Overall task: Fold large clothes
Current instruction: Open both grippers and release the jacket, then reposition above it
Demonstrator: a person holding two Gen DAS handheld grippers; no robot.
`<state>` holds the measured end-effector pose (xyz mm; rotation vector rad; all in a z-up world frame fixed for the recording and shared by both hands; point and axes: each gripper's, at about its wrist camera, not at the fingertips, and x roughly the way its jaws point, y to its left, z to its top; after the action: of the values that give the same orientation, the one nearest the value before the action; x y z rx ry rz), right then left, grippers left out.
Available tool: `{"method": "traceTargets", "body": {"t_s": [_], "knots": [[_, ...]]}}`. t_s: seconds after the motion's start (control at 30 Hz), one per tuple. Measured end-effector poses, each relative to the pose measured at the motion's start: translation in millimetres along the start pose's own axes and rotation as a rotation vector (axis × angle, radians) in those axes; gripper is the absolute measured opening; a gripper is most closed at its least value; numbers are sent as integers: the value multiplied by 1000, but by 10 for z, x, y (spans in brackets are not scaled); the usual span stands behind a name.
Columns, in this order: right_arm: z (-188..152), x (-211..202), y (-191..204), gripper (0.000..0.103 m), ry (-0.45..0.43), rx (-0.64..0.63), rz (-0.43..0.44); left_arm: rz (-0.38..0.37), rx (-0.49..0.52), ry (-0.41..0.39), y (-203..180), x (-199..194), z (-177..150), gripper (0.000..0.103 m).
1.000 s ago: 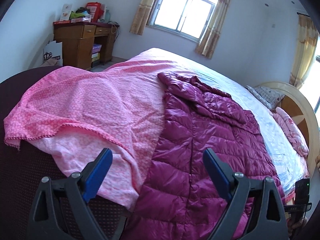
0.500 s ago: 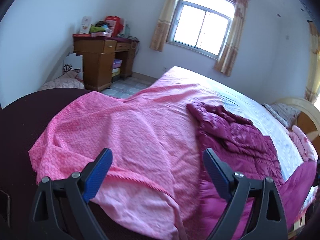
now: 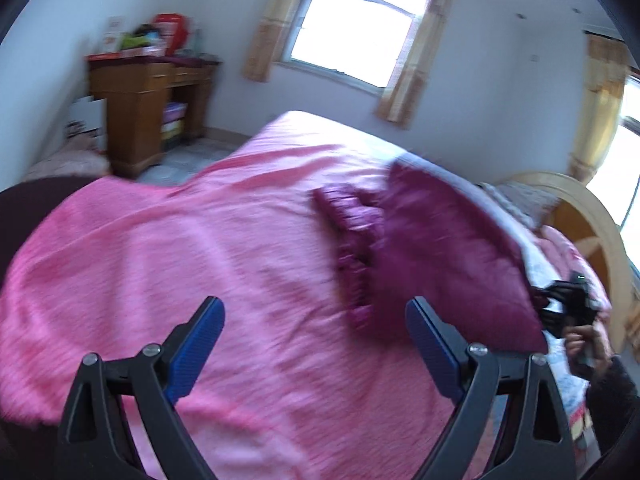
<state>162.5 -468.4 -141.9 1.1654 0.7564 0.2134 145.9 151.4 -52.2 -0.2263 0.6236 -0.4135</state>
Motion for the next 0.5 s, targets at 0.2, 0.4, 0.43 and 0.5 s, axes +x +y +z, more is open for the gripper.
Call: {"method": "traceTargets", "body": {"t_s": [0.2, 0.4, 0.43, 0.5], "knots": [[69, -19, 186, 78, -1, 3, 73, -52, 40, 20, -304, 535, 370, 103], [-7, -559, 608, 87, -105, -198, 126, -61, -6, 119, -357, 1095, 554, 103], [-32, -639, 651, 87, -134, -250, 81, -54, 0, 128, -377, 1156, 570, 103], [-100, -769, 692, 87, -188, -358, -34, -45, 18, 132, -429, 1228, 585, 103]]}}
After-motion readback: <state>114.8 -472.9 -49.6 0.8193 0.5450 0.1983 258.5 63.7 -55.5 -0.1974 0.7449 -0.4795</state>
